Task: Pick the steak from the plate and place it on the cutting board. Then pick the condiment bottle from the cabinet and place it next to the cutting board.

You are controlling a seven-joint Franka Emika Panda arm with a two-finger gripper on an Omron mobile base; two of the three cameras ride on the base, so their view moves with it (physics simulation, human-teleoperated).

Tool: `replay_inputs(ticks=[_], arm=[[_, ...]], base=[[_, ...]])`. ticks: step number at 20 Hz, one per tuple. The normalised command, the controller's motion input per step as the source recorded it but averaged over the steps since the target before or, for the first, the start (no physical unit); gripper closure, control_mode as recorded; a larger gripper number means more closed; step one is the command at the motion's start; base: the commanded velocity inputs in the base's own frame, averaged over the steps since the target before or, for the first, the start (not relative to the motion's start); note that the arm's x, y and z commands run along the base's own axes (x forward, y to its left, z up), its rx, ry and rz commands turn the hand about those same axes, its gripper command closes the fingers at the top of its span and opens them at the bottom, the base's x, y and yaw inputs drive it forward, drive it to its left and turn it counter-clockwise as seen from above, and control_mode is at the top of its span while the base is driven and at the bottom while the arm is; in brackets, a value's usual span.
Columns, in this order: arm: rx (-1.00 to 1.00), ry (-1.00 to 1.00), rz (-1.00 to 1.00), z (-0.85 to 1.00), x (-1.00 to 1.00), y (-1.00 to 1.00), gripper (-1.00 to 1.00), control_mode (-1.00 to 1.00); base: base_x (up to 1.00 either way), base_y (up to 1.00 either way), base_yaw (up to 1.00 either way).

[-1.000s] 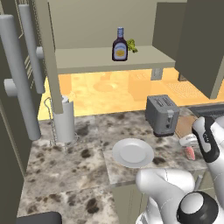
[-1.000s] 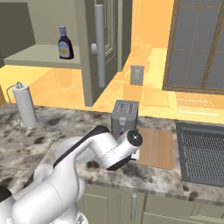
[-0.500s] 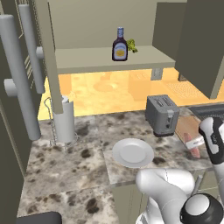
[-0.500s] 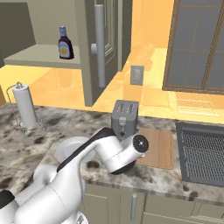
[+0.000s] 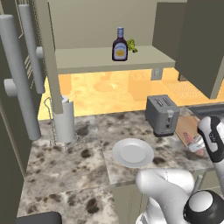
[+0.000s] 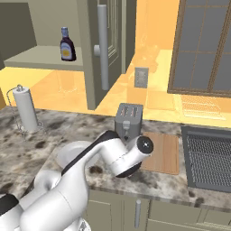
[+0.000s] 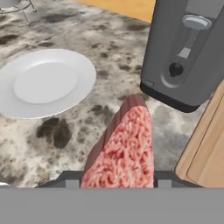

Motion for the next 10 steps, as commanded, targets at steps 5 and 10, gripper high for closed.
replay_inputs(ticks=[5, 10], arm=[[-0.22, 0.0, 0.13, 0.0, 0.07, -0.12, 1.0, -1.0], [-0.17, 0.0, 0.13, 0.0, 0.01, -0.14, 1.0, -1.0]], base=[[0.0, 0.0, 0.0], [0.0, 0.0, 0.0]])
